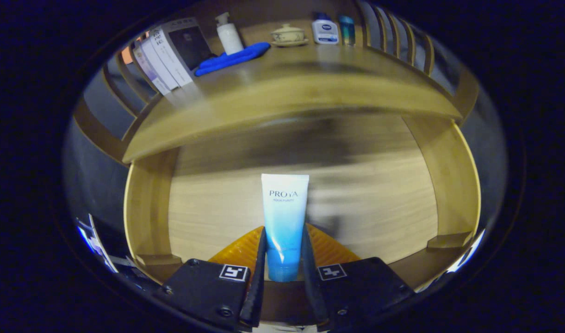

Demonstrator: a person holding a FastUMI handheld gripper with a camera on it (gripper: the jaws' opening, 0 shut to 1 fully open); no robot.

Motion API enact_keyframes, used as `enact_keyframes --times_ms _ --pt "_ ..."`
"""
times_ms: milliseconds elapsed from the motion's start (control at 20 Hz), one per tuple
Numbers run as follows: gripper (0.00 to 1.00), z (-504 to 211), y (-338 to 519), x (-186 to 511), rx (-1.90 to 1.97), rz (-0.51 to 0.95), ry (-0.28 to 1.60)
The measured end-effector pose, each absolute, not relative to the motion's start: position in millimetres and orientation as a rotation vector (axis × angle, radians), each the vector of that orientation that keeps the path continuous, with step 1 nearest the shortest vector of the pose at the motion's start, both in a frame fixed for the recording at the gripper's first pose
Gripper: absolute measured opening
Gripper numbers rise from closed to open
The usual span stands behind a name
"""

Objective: Pull open the drawer, take out the items inside it, and place them on the countertop above the cabinet.

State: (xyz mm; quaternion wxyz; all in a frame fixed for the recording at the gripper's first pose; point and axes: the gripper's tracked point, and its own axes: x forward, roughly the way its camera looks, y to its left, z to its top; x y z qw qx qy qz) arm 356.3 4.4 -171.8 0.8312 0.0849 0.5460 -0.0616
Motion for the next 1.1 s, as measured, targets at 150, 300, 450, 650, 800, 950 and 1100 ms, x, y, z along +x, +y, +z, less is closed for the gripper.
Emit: enact_keyframes --times_ms 150,300,450,650,800,950,1100 --pt "0.42 -135.5 8.5 369.0 0.18 -0.104 1.108" --pt "0.41 -106.2 7.1 383.0 0.145 -0.108 1.063" --pt "0.41 -84.0 8.5 399.7 0.145 -0.115 1.028" --pt "0.42 -64.1 10.8 429.2 0.153 -0.109 0.97" --pt "0.41 -58.4 5.4 450.6 0.128 -0.124 0.937" --pt "0.41 -60.3 4.8 469.7 0.103 -0.136 0.922" --pt "0.41 -67.2 -2.4 490.5 0.07 -0.184 0.906"
